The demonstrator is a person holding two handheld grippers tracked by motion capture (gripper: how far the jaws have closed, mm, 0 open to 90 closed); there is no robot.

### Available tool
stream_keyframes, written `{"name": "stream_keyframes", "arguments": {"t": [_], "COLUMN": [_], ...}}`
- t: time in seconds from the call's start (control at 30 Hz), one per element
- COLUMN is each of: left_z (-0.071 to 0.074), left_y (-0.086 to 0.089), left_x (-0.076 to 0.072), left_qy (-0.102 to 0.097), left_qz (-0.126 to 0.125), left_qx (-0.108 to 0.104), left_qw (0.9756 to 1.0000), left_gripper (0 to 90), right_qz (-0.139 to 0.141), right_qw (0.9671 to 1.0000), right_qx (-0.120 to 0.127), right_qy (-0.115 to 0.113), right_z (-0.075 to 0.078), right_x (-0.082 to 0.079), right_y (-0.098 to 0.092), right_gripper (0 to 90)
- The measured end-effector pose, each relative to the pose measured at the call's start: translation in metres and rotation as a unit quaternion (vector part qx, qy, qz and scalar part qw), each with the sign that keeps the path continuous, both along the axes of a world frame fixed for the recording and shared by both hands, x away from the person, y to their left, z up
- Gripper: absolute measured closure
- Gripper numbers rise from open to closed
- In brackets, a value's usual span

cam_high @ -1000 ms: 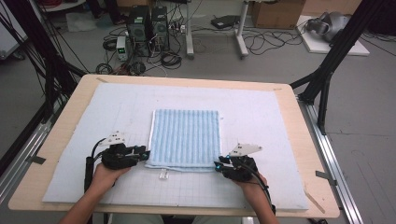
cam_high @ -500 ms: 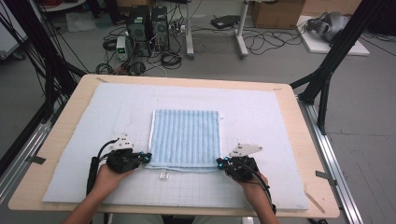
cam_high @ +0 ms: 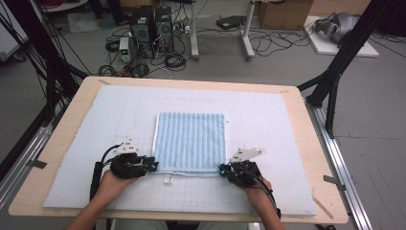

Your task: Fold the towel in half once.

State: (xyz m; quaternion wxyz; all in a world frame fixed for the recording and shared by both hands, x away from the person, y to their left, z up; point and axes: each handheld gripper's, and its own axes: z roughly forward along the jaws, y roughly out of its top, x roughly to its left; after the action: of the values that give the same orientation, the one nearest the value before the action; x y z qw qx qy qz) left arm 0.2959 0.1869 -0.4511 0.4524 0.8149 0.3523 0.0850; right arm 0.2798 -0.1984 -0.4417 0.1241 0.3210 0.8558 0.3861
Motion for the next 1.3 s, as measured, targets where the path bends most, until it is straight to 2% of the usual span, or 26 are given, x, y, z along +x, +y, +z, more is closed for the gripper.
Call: {"name": "stream_keyframes", "arguments": {"t": [0.03,0.07,0.1,0.27,0.37,0.5,0.63,0.93,0.97,1.1,1.17,1.2,1.23,1.27,1.3], "left_z": [0.0,0.001,0.002,0.011,0.011,0.011,0.014,0.015,0.015,0.008,0.005,0.006,0.008,0.01,0.011], "left_y": [-0.001,-0.002,-0.001,0.007,0.009,0.009,0.011,0.018,0.018,0.015,0.014,0.014,0.015,0.016,0.017], "left_x": [-0.001,-0.002,-0.002,-0.006,-0.007,-0.007,-0.008,-0.013,-0.014,-0.015,-0.013,-0.013,-0.013,-0.012,-0.011], "left_qy": [-0.005,-0.009,-0.012,-0.021,-0.022,-0.023,-0.015,-0.006,-0.005,0.011,0.021,0.02,0.015,0.012,0.008], "left_qz": [-0.001,-0.002,-0.006,-0.003,-0.003,-0.004,-0.008,-0.009,-0.011,-0.012,-0.009,-0.008,-0.002,0.007,0.012], "left_qx": [0.004,0.007,0.01,-0.019,-0.023,-0.03,-0.055,-0.057,-0.055,-0.031,-0.025,-0.024,-0.026,-0.034,-0.041], "left_qw": [1.0,0.9999,0.9999,0.9996,0.9995,0.9993,0.9983,0.9983,0.9984,0.9994,0.9994,0.9995,0.9996,0.9993,0.999], "left_gripper": [85.6,89.5,89.6,89.8,89.8,89.8,89.9,89.9,89.9,89.8,89.6,89.5,87.2,79.2,78.3], "right_qz": [0.001,0.003,0.003,0.004,0.008,0.007,0.01,0.02,0.024,0.023,0.023,0.024,0.021,0.017,0.011], "right_qw": [1.0,1.0,1.0,0.9999,0.9999,0.9998,0.9995,0.9994,0.9994,0.9997,0.9994,0.999,0.9991,0.9992,0.9993], "right_qx": [0.0,-0.001,0.002,0.01,0.009,0.011,0.017,0.024,0.026,0.007,0.005,0.016,0.019,0.024,0.032], "right_qy": [0.001,-0.004,-0.004,-0.013,-0.012,-0.016,-0.025,-0.017,-0.006,0.003,0.026,0.035,0.032,0.026,0.019], "right_z": [0.001,0.002,0.003,0.01,0.011,0.011,0.014,0.019,0.019,0.012,0.006,0.005,0.005,0.007,0.009], "right_x": [-0.001,-0.001,-0.002,-0.006,-0.006,-0.005,-0.006,-0.012,-0.013,-0.014,-0.01,-0.009,-0.009,-0.009,-0.009], "right_y": [0.0,0.0,0.0,-0.003,-0.003,-0.003,-0.004,-0.008,-0.008,-0.007,-0.006,-0.006,-0.006,-0.007,-0.008], "right_gripper": [86.6,86.6,86.6,86.6,86.2,84.9,87.3,87.8,87.8,86.4,79.8,76.0,74.6,73.5,73.6]}}
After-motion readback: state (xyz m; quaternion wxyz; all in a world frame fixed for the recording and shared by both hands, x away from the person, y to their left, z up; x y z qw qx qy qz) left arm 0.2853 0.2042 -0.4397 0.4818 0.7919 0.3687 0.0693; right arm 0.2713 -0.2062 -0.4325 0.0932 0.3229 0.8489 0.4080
